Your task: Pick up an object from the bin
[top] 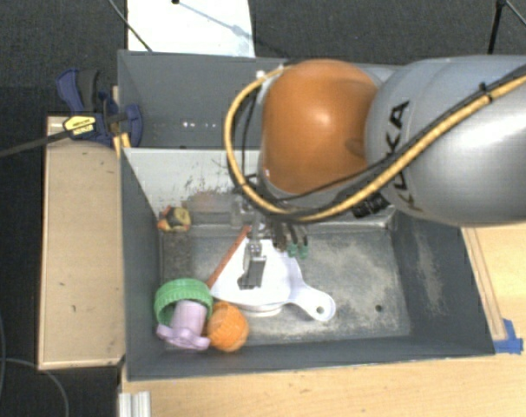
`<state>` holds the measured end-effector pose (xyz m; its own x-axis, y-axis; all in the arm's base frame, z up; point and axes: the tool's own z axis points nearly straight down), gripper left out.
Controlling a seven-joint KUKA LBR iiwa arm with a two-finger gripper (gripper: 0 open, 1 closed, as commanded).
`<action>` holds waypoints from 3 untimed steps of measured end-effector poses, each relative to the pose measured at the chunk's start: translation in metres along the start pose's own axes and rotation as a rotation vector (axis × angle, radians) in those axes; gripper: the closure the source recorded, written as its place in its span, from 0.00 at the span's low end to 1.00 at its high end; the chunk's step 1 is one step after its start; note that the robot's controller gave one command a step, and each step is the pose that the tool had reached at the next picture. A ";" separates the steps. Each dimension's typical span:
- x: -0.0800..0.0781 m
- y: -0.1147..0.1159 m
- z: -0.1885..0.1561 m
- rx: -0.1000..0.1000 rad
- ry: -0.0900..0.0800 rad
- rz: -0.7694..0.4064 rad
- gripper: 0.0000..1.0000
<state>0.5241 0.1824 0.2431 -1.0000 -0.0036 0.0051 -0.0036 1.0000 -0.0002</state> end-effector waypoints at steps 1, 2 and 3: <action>-0.002 -0.001 -0.005 -0.002 -0.008 0.006 0.00; 0.009 0.031 0.079 -0.003 -0.012 -0.067 0.00; 0.024 0.069 0.083 -0.002 -0.007 0.085 0.00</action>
Offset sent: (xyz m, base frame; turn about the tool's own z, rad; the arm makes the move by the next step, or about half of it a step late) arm -0.0243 0.0645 -0.1731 -0.1360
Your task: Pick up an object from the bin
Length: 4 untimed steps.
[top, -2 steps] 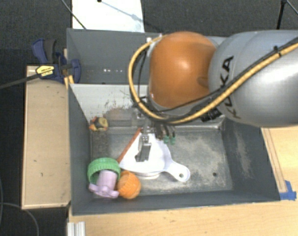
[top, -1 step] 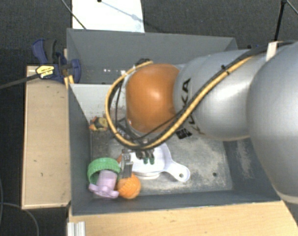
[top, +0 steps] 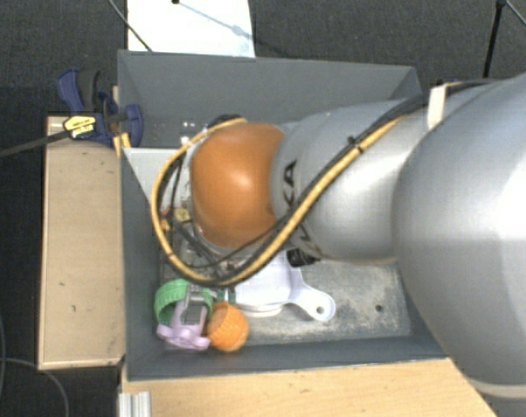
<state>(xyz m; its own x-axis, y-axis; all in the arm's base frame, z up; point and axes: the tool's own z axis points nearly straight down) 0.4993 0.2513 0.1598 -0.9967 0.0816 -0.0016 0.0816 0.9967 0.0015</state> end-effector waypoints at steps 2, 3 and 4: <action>-0.040 0.006 0.070 -0.006 -0.024 -0.187 0.00; -0.040 0.003 0.069 -0.002 -0.029 -0.187 1.00; -0.042 0.004 0.069 -0.007 -0.039 -0.185 1.00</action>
Offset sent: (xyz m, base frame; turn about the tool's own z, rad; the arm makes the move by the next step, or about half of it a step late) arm 0.0251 0.0022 -0.0898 -0.1913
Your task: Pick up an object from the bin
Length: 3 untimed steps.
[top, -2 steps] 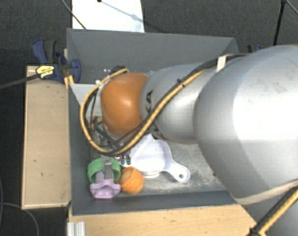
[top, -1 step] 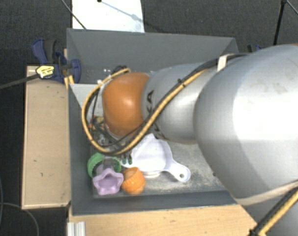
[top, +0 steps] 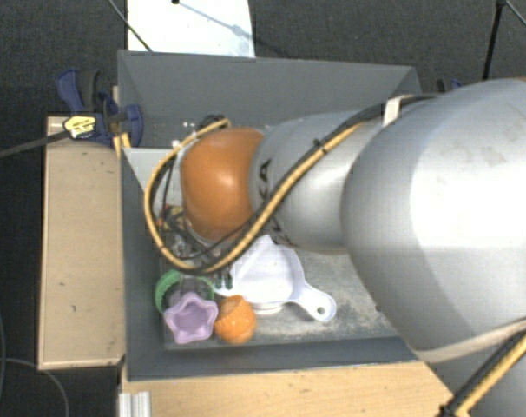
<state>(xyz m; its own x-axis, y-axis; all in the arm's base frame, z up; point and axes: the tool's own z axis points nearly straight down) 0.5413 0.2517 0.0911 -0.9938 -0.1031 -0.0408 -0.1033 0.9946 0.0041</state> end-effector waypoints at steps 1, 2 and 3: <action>0.004 0.002 0.006 -0.002 0.007 -0.001 1.00; 0.006 0.002 0.004 0.000 0.019 0.000 1.00; 0.010 0.001 -0.011 0.004 0.037 -0.001 1.00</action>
Offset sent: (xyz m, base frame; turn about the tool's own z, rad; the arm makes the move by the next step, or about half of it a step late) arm -0.0001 0.0001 0.0981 -0.0001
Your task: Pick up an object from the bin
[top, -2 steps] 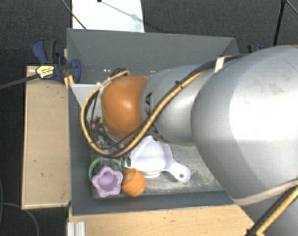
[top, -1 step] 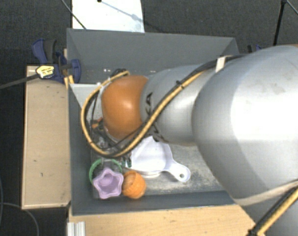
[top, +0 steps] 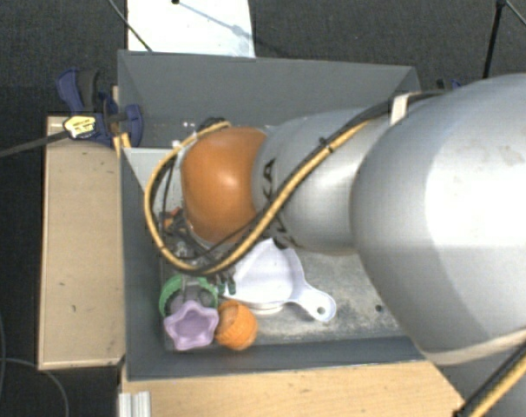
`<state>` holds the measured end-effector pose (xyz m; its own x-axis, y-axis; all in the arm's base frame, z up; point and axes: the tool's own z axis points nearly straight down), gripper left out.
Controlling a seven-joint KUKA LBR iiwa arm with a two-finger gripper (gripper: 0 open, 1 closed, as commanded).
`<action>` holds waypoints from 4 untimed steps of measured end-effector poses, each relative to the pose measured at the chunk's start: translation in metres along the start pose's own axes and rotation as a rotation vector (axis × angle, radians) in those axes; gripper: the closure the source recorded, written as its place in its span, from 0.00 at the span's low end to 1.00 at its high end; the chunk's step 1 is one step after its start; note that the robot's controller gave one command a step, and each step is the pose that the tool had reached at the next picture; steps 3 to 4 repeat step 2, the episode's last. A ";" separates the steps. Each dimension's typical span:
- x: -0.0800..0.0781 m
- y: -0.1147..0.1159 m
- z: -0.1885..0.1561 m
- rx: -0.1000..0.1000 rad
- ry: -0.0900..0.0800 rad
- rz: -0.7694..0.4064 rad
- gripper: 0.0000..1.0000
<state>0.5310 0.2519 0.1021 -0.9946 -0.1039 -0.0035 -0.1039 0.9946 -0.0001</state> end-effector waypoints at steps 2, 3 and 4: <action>0.000 0.001 -0.030 0.000 0.003 0.001 1.00; 0.000 0.001 -0.030 0.000 0.003 0.001 1.00; 0.000 0.001 -0.030 0.000 0.003 0.001 1.00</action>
Offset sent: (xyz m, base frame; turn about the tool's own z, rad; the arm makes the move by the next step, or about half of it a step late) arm 0.0000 0.0002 0.0693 0.0000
